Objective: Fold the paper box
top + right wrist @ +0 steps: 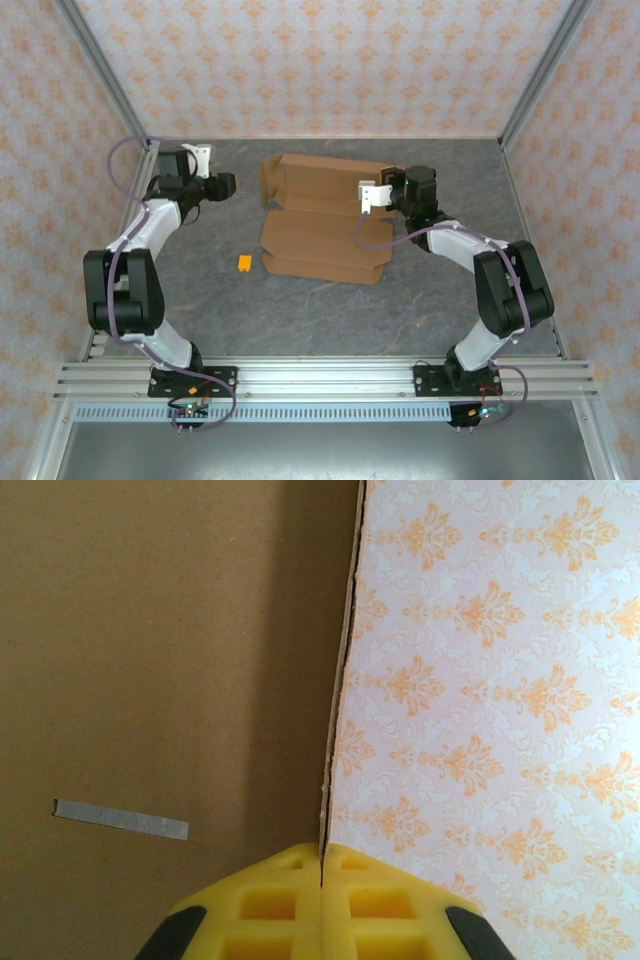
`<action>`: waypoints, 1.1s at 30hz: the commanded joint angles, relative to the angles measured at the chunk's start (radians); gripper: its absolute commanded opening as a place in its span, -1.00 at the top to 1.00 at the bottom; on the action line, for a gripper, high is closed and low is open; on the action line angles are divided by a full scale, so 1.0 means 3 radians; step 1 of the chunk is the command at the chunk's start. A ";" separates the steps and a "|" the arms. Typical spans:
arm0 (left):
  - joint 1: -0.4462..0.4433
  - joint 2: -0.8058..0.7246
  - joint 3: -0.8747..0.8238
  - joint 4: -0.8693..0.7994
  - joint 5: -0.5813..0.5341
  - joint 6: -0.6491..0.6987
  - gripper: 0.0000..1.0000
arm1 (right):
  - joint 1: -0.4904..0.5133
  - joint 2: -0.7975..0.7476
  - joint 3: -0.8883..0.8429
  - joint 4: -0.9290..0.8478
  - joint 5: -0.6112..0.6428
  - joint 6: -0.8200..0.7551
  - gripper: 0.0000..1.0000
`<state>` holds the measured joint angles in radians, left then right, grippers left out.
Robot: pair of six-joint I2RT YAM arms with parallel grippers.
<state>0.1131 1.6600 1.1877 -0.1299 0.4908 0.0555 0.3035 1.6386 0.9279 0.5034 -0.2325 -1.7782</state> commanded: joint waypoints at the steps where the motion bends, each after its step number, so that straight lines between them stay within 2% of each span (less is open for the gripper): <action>1: -0.0017 0.0331 0.0358 -0.0341 -0.0139 0.0136 -0.26 | 0.0021 0.0040 0.0072 0.0050 -0.0069 -0.0023 1.00; 6: -0.0019 0.1078 0.1183 -0.0874 0.0130 0.0201 -0.21 | 0.0021 0.0040 0.0086 0.0041 -0.0081 -0.0027 1.00; 10: -0.0078 0.1386 0.1564 -0.1053 0.0601 0.0266 -0.20 | 0.0018 0.0048 0.0092 0.0040 -0.0079 -0.0040 1.00; 13: -0.0143 0.1592 0.1891 -0.1417 0.0976 0.0622 -0.19 | 0.0019 0.0039 0.0098 0.0030 -0.0080 -0.0043 1.00; 15: -0.0149 0.1682 0.2047 -0.1642 0.1048 0.0888 -0.18 | 0.0021 0.0026 0.0098 0.0010 -0.0086 -0.0054 1.00; 17: -0.0113 0.1699 0.2073 -0.1663 0.1046 0.0982 -0.20 | 0.0020 0.0020 0.0097 0.0004 -0.0084 -0.0052 1.00; 23: -0.0100 0.1712 0.2077 -0.1688 0.1523 0.1266 -0.28 | 0.0021 0.0064 0.0105 0.0025 -0.0079 -0.0060 1.00; 33: -0.0158 0.1733 0.2108 -0.1945 0.1697 0.1707 -0.31 | 0.0021 0.0057 0.0118 0.0013 -0.0084 -0.0060 1.00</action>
<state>0.0772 2.1803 1.7927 -0.6594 0.9459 0.5011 0.3035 1.6470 0.9298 0.5095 -0.2356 -1.7855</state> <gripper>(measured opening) 0.656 0.039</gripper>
